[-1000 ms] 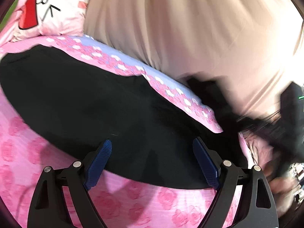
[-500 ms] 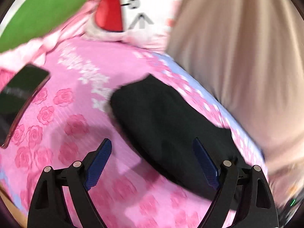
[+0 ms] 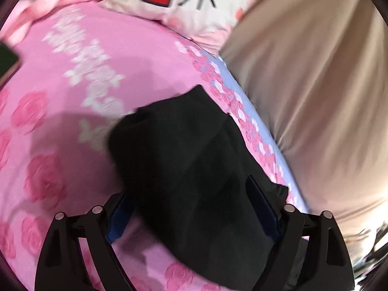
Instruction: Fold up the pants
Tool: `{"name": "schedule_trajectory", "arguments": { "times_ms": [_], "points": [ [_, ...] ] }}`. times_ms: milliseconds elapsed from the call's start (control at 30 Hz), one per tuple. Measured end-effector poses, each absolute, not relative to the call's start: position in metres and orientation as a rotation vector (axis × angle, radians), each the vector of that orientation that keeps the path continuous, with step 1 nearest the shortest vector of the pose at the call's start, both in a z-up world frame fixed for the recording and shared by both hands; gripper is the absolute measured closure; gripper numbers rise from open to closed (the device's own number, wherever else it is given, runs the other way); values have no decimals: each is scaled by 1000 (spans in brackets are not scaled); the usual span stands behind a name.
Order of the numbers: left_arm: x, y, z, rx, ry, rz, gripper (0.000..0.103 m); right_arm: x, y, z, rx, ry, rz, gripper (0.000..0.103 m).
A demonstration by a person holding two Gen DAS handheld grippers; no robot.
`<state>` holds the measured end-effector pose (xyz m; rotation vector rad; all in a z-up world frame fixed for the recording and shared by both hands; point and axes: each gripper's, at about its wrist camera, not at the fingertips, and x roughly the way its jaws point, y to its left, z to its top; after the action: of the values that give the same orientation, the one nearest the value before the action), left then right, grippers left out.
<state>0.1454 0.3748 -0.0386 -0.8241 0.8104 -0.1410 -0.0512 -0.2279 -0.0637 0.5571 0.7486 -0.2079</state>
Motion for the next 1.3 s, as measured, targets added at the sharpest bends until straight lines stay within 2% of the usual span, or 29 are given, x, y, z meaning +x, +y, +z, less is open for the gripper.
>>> {"name": "schedule_trajectory", "arguments": {
  "times_ms": [33, 67, 167, 400, 467, 533, 633, 667, 700, 733, 767, 800, 833, 867, 1033, 1067, 1133, 1167, 1200, 1300],
  "points": [
    [151, 370, -37, -807, 825, -162, 57, -50, -227, -60, 547, 739, -211, 81],
    [153, 366, -35, -800, 834, -174, 67, -49, -225, -54, 529, 726, -205, 82],
    [144, 354, -10, -758, 795, -183, 76, -60, -222, -18, 480, 647, -181, 86],
    [101, 291, 41, -665, 756, -403, 80, -134, -256, 36, 385, 539, -291, 86],
    [89, 259, 34, -616, 800, -448, 80, -163, -281, 30, 389, 541, -386, 85],
    [87, 234, 16, -583, 846, -432, 80, -184, -309, 7, 421, 606, -459, 75],
    [84, 224, -7, -549, 863, -310, 80, -202, -315, -10, 286, 672, -710, 74],
    [82, 228, -13, -582, 863, -304, 78, -206, -308, -5, 251, 659, -716, 73],
    [81, 231, -17, -606, 861, -300, 73, -206, -298, 1, 248, 637, -664, 64],
    [76, 235, -18, -619, 859, -290, 70, -203, -286, 7, 246, 621, -603, 41],
    [74, 236, -19, -626, 857, -282, 64, -194, -271, 12, 222, 610, -529, 31],
    [73, 238, -22, -629, 856, -268, 53, -179, -246, 13, 160, 620, -450, 23],
    [71, 241, -25, -635, 852, -242, 46, -167, -229, 10, 105, 643, -394, 23],
    [69, 243, -29, -644, 853, -209, 34, -146, -204, 2, 37, 687, -321, 23],
    [69, 253, -37, -726, 833, -226, 26, -85, -146, -44, -127, 826, -187, 24],
    [71, 252, -37, -721, 832, -225, 26, -72, -142, -54, -156, 851, -192, 25],
    [71, 250, -36, -708, 832, -226, 26, -59, -145, -62, -164, 881, -217, 63],
    [71, 250, -36, -706, 832, -231, 25, -57, -148, -61, -159, 878, -227, 67],
    [72, 249, -37, -705, 832, -238, 25, -55, -153, -53, -136, 863, -235, 79],
    [72, 250, -38, -714, 829, -255, 25, -65, -159, -18, -50, 752, -249, 81]
  ]
}}
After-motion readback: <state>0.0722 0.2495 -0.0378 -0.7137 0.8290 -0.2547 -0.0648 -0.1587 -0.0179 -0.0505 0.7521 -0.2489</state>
